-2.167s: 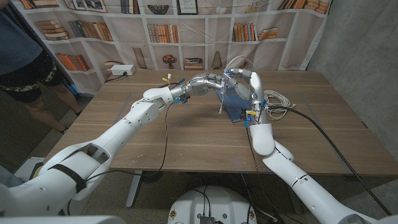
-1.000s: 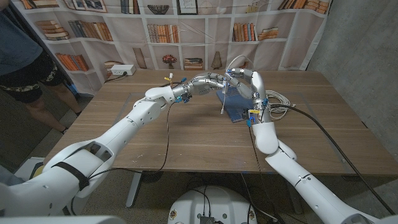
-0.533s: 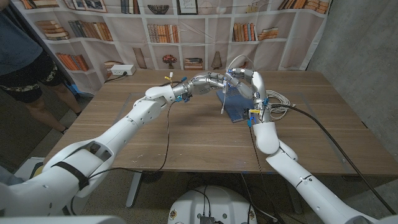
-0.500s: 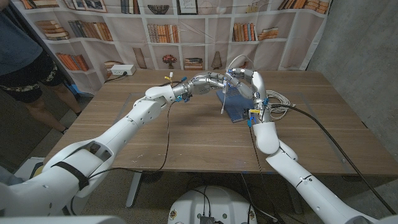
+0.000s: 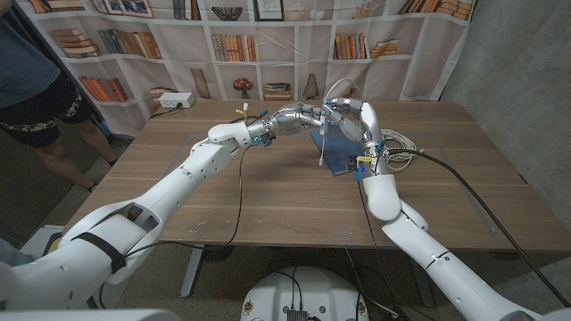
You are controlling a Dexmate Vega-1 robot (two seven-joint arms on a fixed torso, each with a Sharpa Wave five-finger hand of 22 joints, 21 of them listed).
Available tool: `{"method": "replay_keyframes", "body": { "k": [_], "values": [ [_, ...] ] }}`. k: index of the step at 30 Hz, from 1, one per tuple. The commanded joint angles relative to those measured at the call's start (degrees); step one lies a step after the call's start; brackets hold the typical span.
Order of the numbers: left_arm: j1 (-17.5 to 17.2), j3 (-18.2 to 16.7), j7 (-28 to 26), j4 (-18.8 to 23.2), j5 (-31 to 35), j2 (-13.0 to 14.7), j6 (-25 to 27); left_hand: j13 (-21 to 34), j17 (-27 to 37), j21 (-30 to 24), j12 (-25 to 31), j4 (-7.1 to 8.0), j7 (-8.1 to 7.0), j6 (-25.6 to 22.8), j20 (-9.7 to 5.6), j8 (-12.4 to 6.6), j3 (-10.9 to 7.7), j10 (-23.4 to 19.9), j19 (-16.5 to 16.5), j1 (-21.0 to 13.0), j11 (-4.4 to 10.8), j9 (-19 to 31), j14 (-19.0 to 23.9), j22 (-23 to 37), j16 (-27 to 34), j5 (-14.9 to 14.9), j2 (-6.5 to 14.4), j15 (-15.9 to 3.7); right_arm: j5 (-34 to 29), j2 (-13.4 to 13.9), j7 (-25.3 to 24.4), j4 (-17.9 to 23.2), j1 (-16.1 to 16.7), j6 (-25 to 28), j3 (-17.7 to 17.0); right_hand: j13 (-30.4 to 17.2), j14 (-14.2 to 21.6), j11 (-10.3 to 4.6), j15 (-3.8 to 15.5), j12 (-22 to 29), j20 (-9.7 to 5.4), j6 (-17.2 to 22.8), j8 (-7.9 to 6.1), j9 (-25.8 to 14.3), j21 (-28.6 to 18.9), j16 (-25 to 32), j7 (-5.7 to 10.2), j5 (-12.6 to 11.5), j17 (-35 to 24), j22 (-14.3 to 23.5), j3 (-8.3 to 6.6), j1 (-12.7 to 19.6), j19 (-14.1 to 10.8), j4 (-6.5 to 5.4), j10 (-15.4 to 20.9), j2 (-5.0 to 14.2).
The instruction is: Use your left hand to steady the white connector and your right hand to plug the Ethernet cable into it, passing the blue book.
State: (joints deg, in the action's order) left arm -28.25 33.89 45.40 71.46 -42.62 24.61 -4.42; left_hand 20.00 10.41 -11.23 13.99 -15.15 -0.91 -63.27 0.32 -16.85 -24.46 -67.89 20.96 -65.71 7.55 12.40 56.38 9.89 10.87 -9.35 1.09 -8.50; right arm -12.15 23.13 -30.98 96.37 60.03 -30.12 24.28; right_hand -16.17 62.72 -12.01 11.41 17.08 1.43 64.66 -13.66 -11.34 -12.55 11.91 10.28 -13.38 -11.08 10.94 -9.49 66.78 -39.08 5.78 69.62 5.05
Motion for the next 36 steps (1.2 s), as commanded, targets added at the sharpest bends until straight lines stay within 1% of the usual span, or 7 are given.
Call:
{"method": "replay_keyframes", "body": {
  "k": [1, 4, 10, 20, 24, 30, 36],
  "values": [
    [-0.2, 0.1, -0.6, 0.5, 0.3, 0.4, -0.3, 7.3, 0.0, 0.2, 0.5, 7.37, 0.50, -0.7, -0.16, -0.37, -7.99, -3.1, 0.3, 1.5, 2.57, 0.2, 0.4, 0.0, 0.0, -0.4, 1.9, -3.76, -0.5, 1.1, -0.2, 0.8, 0.3, 0.4, 0.1, -1.2, 1.0, 0.01, 1.48, 0.8, 0.30, 2.0, -0.45, -0.4, -0.3, 0.2, 2.00, -0.4, -0.3, 0.0, -0.52, 1.8, -0.9, 0.63, 0.8, 1.38],
    [-0.2, 0.1, -1.1, 0.9, 0.7, 0.7, -0.3, 7.3, 0.0, 0.2, 0.5, 7.38, 0.39, -0.9, -0.16, -0.44, -7.99, -3.1, 0.2, 1.5, 2.55, 0.2, 0.5, 0.0, 0.0, -0.4, 1.9, -3.76, -0.3, 1.4, 0.2, 0.8, 0.3, 0.3, 0.2, -1.7, 1.2, 0.03, 1.36, 1.0, 0.67, 1.9, -0.52, -0.4, -0.3, 0.2, 1.99, -0.4, -0.4, 0.0, -0.49, 1.6, -1.1, 0.50, 0.8, 1.39],
    [-0.3, 0.2, -2.7, 2.4, 1.9, 1.5, -0.4, 7.4, 0.0, 0.2, 0.5, 7.37, 0.51, -0.8, -0.12, -0.42, -8.04, -3.1, 0.2, 1.5, 2.51, 0.2, 0.4, 0.0, 0.0, -0.4, 1.9, -3.75, 0.0, 1.8, 0.9, 1.5, 0.5, 1.1, 0.1, -2.9, 0.4, 0.07, 1.34, 1.8, 1.04, 1.6, -0.61, -0.5, 0.0, -0.3, 2.03, -0.4, -0.4, 0.0, -0.50, 1.4, -0.6, 0.42, 1.3, 1.33],
    [-0.7, 0.3, -5.5, 5.2, 3.9, 3.3, -0.5, 7.4, 0.0, 0.1, 0.5, 7.40, 0.74, -0.9, -0.25, -0.46, -8.07, -3.0, 0.3, 1.6, 2.52, 0.2, 0.5, 0.0, 0.0, -0.4, 1.9, -3.65, 0.6, 2.8, 2.2, 2.7, 0.8, 2.8, 0.1, -3.7, 0.2, 0.10, 1.42, 2.2, 1.11, 1.5, -0.73, -0.5, 0.1, -0.4, 2.02, -0.5, -0.5, -0.1, -0.71, 1.4, -0.7, 0.43, 1.3, 1.52],
    [-0.7, 0.4, -5.9, 5.7, 4.3, 3.7, -0.7, 7.4, 0.0, 0.1, 0.4, 7.41, 0.67, -0.8, -0.23, -0.43, -8.12, -3.0, 0.2, 1.6, 2.44, 0.2, 0.5, 0.0, 0.0, -0.4, 1.9, -3.59, 1.4, 3.1, 2.6, 3.1, 1.1, 3.0, -0.1, -4.0, 0.3, 0.11, 1.36, 2.3, 0.91, 1.5, -0.79, -0.5, 0.1, -0.3, 2.01, -0.5, -0.6, -0.1, -0.74, 1.4, -0.6, 0.41, 1.2, 1.54],
    [-0.6, 0.4, -5.6, 5.8, 4.0, 3.7, -0.9, 7.4, 0.0, 0.1, 0.5, 7.36, 0.67, -0.8, -0.29, -0.42, -8.18, -3.1, 0.2, 1.6, 2.42, 0.2, 0.5, 0.0, -0.1, -0.4, 1.9, -3.65, 1.6, 3.0, 2.5, 2.7, 1.1, 2.4, 0.0, -4.4, 0.3, 0.13, 1.44, 2.5, 0.81, 1.4, -0.88, -0.5, 0.2, -0.4, 2.00, -0.5, -0.5, -0.1, -0.82, 1.5, -0.5, 0.57, 1.3, 1.39],
    [-0.7, 0.4, -5.6, 6.0, 3.7, 3.7, -0.7, 7.4, 0.0, 0.1, 0.4, 7.37, 0.66, -0.8, -0.32, -0.42, -8.24, -3.0, 0.2, 1.6, 2.40, 0.2, 0.4, 0.0, -0.1, -0.4, 1.9, -3.64, 1.6, 2.9, 2.4, 2.5, 1.2, 2.0, 0.0, -4.9, -0.8, 0.08, 1.13, 2.3, 0.93, 1.5, -1.04, -0.5, 0.2, -1.0, 2.04, -0.5, -0.2, -0.1, -0.68, 1.1, -0.5, 0.45, 0.5, 1.03]
  ]
}}
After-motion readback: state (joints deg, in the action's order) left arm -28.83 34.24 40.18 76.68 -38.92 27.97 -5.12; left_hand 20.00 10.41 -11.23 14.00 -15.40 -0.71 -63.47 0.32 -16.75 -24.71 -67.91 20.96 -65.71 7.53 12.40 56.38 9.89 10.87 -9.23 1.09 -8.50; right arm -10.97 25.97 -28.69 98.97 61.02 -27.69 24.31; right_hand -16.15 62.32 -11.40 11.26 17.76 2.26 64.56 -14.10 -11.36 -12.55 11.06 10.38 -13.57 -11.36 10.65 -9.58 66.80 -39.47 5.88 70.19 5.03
